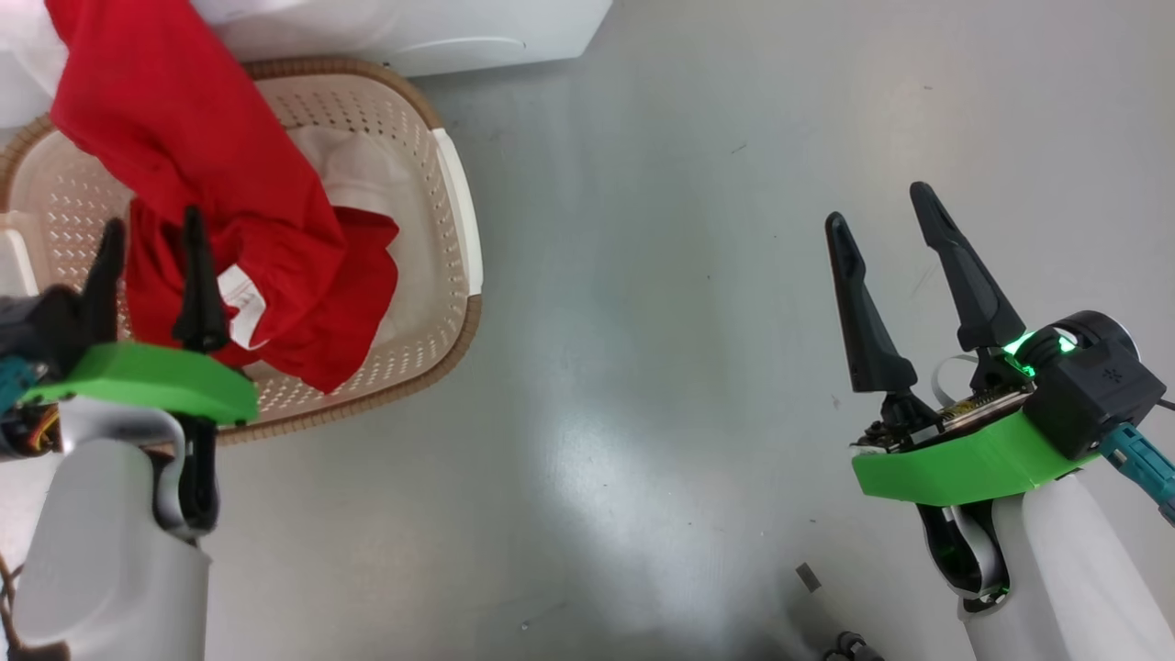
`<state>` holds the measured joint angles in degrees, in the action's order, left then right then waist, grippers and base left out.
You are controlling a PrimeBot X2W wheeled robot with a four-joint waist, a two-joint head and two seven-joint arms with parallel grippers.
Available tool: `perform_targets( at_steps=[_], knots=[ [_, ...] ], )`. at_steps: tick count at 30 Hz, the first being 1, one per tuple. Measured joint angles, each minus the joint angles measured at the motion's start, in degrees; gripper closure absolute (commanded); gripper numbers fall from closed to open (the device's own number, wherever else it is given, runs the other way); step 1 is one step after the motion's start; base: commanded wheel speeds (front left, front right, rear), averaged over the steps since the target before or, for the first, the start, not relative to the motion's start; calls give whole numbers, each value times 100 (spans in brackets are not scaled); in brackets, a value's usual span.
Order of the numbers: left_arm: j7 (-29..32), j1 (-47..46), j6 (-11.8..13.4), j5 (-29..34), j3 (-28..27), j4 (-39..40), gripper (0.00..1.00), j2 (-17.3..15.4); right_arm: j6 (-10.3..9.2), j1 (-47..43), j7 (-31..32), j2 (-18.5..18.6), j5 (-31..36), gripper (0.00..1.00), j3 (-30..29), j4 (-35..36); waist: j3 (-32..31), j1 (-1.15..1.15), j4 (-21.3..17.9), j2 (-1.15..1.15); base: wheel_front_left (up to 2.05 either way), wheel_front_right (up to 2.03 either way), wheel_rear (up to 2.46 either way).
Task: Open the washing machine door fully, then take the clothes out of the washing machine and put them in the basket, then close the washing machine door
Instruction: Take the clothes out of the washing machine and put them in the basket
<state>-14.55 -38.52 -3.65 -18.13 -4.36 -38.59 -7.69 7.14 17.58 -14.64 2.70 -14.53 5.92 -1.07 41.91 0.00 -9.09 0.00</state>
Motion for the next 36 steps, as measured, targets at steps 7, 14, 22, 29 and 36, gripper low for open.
perform_targets(
  at_steps=[7,14,22,29,36],
  knots=[
    [0,515,-40,124,-111,1029,0,147,0,-90,0,5,1,0,-24,7,-91,1,29,0,0,0,0],
    [-1,1012,-38,247,-57,1816,0,227,0,-154,0,9,1,0,-81,9,-178,0,53,0,0,0,0],
    [174,1485,73,288,75,2821,0,289,0,-211,0,10,1,0,-111,33,-188,0,73,0,0,0,0],
    [437,1896,232,297,214,3690,0,316,0,-213,0,11,1,0,-129,57,-177,0,108,0,0,0,0],
    [624,2235,393,297,277,4278,0,331,0,-213,0,12,1,0,-146,77,-158,0,143,0,0,0,0]
  ],
)
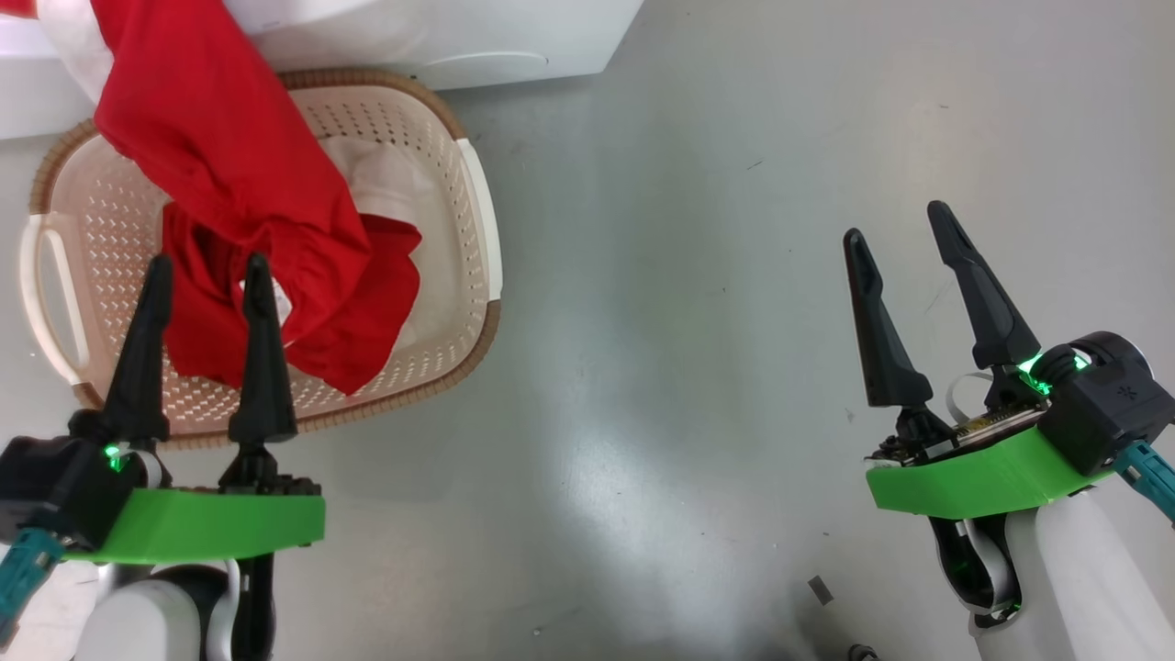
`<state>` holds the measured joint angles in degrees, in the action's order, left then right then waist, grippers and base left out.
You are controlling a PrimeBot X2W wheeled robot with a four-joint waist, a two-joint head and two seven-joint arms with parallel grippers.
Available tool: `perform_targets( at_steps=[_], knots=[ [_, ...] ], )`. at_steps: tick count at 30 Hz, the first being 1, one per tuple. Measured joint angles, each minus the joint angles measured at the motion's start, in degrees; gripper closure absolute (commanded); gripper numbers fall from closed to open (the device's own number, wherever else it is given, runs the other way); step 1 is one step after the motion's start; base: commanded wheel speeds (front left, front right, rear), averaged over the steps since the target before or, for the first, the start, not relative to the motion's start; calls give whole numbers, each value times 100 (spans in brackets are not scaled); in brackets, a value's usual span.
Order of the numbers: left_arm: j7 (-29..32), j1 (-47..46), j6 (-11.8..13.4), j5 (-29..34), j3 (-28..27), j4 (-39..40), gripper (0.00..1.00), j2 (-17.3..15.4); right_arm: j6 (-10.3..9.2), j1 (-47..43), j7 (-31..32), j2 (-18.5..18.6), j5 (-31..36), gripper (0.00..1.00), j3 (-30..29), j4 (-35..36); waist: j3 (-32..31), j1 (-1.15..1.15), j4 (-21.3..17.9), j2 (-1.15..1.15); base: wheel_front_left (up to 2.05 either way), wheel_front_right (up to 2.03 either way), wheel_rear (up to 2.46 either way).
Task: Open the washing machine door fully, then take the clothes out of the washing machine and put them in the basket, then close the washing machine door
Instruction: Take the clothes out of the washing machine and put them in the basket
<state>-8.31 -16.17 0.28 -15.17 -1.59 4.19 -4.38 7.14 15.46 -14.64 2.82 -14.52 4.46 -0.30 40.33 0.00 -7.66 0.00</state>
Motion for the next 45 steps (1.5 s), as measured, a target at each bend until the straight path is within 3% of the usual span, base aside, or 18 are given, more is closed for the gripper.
perform_targets(
  at_steps=[7,26,34,45],
  knots=[
    [168,110,129,-2,11,215,0,12,0,1,0,0,1,0,-9,10,27,0,28,0,0,0,0],
    [166,109,190,-65,13,157,0,11,0,1,0,0,1,0,-5,8,51,0,19,0,0,0,0],
    [86,-14,230,-63,110,-170,0,4,0,2,0,1,0,0,11,8,35,0,22,0,0,0,0],
    [-53,-965,229,-24,138,-977,0,-97,0,3,0,2,0,0,42,-9,11,0,-60,0,0,0,0]
  ],
)
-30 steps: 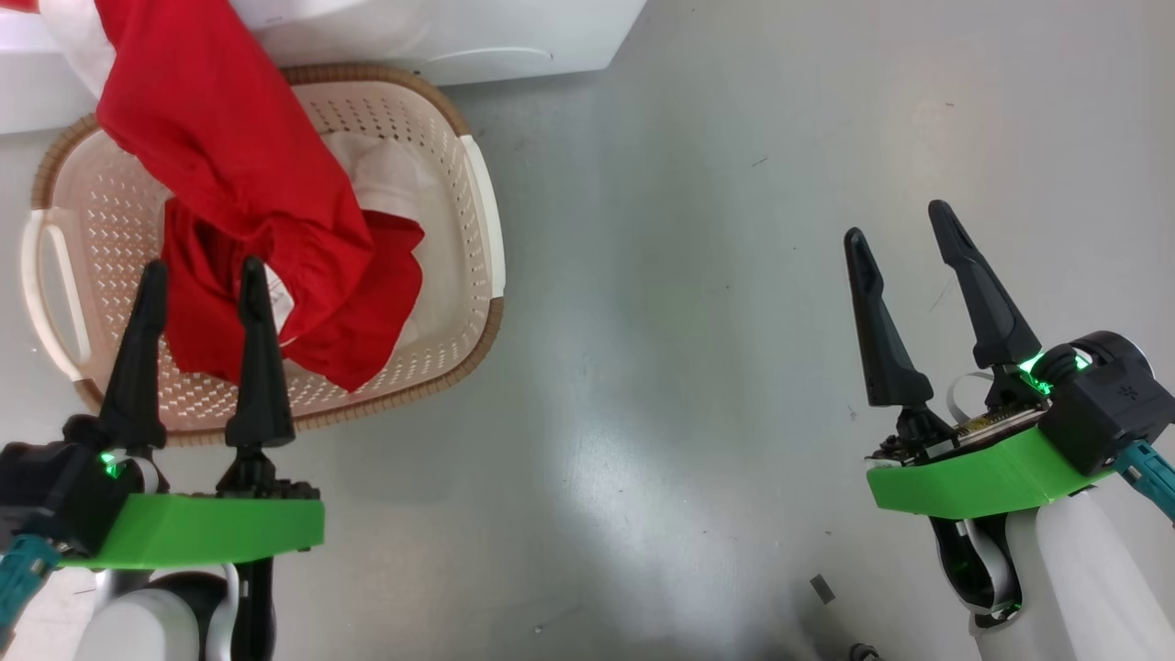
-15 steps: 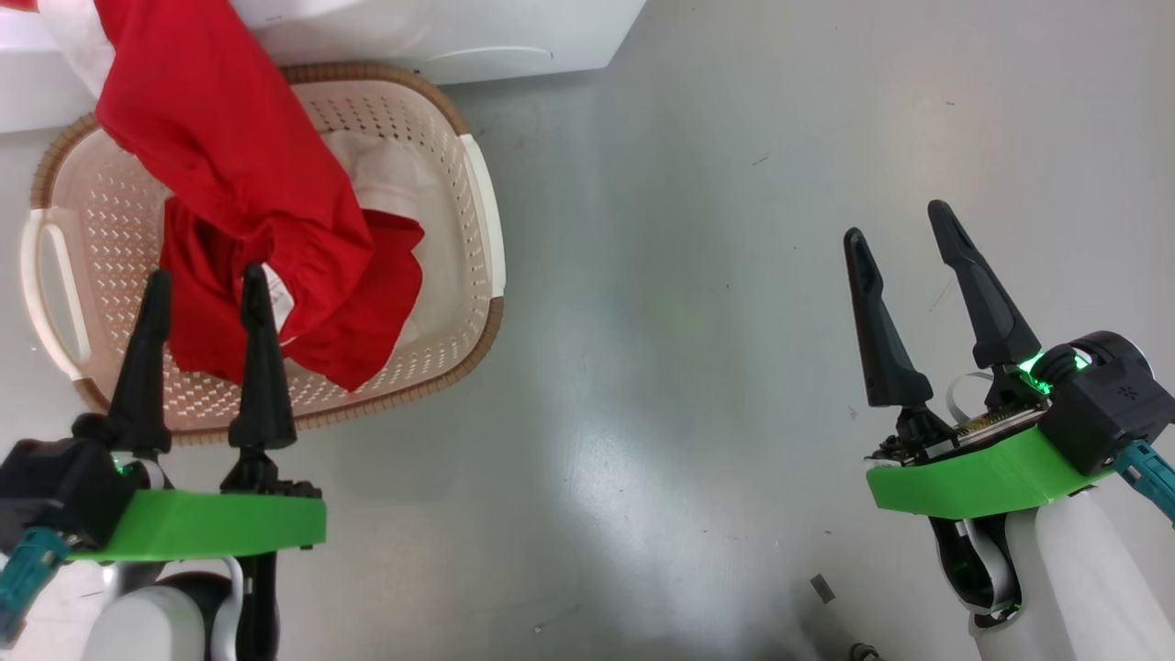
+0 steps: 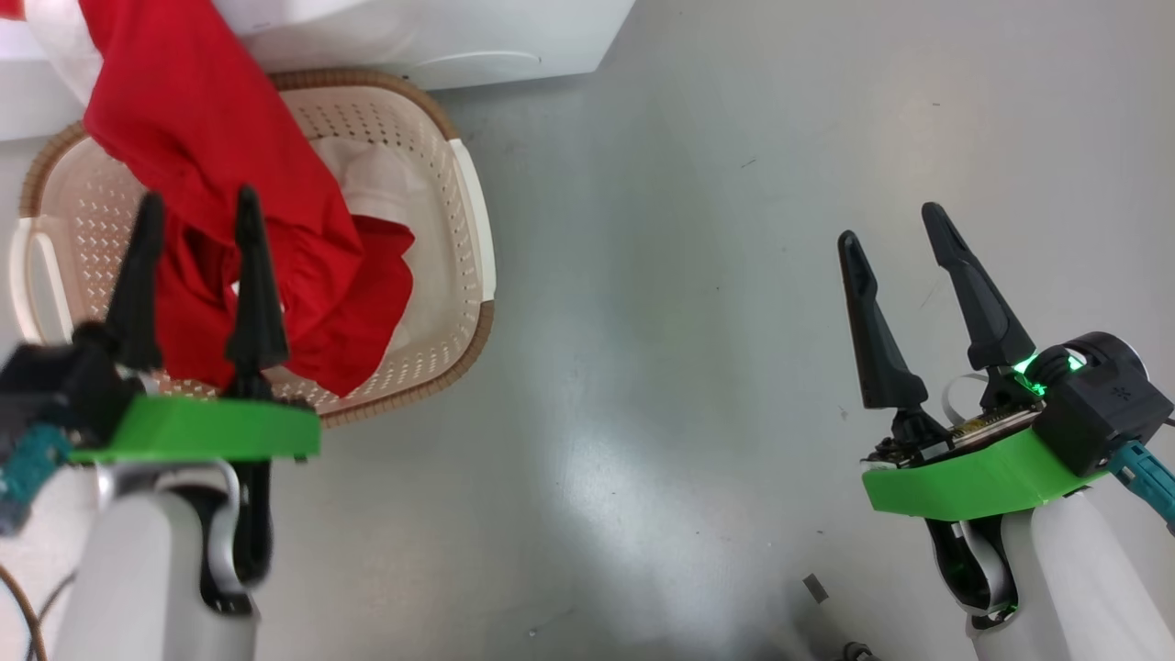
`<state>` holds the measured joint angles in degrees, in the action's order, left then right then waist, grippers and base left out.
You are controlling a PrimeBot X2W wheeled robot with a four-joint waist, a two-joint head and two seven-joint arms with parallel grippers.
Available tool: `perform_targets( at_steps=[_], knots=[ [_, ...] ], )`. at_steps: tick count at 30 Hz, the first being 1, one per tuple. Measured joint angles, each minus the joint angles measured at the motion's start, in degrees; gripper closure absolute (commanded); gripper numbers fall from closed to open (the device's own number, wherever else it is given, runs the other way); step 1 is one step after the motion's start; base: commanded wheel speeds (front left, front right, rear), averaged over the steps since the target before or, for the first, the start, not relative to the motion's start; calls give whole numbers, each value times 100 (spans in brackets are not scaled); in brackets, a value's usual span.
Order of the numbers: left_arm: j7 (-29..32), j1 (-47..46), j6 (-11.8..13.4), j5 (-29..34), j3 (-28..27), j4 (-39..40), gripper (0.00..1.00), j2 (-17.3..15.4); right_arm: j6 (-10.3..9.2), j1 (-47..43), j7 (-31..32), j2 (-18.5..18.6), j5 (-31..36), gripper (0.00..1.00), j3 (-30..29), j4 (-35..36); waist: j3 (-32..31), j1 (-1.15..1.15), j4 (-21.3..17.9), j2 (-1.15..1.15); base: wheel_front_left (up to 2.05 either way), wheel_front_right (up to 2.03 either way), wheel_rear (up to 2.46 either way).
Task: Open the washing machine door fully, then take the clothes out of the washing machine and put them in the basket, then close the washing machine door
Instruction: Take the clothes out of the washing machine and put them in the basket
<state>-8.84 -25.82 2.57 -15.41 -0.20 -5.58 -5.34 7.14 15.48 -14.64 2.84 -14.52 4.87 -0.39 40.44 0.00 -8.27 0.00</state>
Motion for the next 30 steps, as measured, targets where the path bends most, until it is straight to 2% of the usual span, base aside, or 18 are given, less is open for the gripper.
perform_targets(
  at_steps=[12,23,30],
  knots=[
    [-290,-1175,1,104,15,-1215,0,-136,0,0,0,0,-1,0,118,-40,-41,0,-104,0,0,0,0],
    [-457,-2162,53,376,36,-2585,0,-475,0,2,0,0,-12,0,140,-47,8,0,-211,0,0,0,0],
    [-546,-2622,53,378,31,-3304,0,-497,0,7,0,0,-12,0,144,-48,58,0,-241,0,0,0,0]
  ],
)
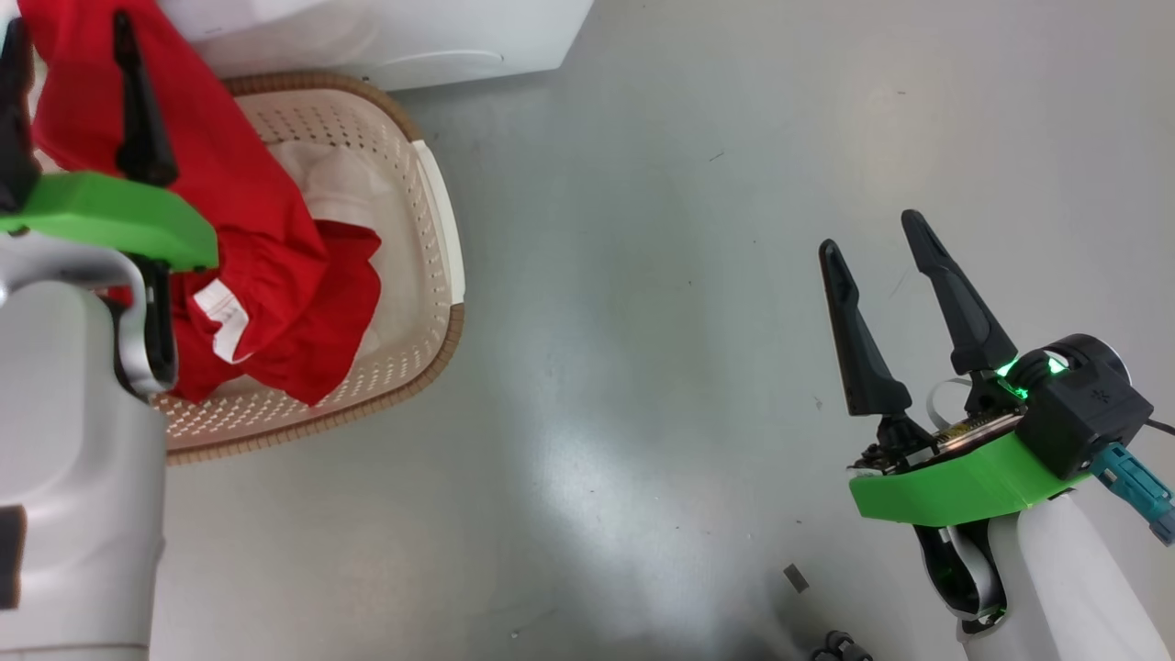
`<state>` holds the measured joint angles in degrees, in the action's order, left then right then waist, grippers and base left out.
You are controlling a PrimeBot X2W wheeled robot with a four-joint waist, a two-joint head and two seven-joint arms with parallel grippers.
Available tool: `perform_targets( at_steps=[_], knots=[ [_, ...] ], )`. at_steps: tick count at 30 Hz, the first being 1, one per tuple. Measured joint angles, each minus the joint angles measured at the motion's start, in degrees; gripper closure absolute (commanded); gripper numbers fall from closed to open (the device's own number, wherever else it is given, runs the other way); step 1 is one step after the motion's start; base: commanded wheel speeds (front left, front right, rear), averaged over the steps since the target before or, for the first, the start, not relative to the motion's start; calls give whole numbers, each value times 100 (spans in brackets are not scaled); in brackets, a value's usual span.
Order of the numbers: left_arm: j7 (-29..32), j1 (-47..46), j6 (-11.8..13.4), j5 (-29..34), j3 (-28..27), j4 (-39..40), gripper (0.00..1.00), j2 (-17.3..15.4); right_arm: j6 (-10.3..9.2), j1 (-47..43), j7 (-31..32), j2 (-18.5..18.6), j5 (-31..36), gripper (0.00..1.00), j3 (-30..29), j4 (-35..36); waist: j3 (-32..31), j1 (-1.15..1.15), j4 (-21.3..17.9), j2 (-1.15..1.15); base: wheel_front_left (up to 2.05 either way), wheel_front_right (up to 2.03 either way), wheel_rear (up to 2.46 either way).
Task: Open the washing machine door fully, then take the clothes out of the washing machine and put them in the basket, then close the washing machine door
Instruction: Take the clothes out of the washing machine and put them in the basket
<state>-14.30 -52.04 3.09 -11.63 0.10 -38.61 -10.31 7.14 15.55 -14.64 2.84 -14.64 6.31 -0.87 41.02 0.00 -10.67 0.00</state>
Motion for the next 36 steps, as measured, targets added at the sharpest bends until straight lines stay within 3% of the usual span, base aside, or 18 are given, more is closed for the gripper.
perform_targets(
  at_steps=[7,8,10,11,24,36],
  knots=[
    [-12,-374,-1,62,10,-490,0,-64,0,3,0,-1,0,0,19,0,41,0,-46,0,0,0,0],
    [-18,-414,-1,62,9,-509,41,-76,0,3,0,-1,0,0,19,0,47,0,-52,0,0,0,0],
    [-18,-463,-1,86,5,-519,76,-92,0,3,0,-1,0,0,20,0,58,0,-64,0,0,0,0],
    [-18,-464,-1,103,5,-519,100,-96,0,4,0,-1,0,0,20,0,63,0,-68,0,0,0,0],
    [-18,-434,-116,109,-60,-293,100,-4,0,4,0,-1,0,0,11,4,99,0,-6,0,0,0,0],
    [-19,308,-296,92,-249,909,100,94,0,5,0,0,-1,0,-13,5,66,0,69,0,0,0,0]
  ],
)
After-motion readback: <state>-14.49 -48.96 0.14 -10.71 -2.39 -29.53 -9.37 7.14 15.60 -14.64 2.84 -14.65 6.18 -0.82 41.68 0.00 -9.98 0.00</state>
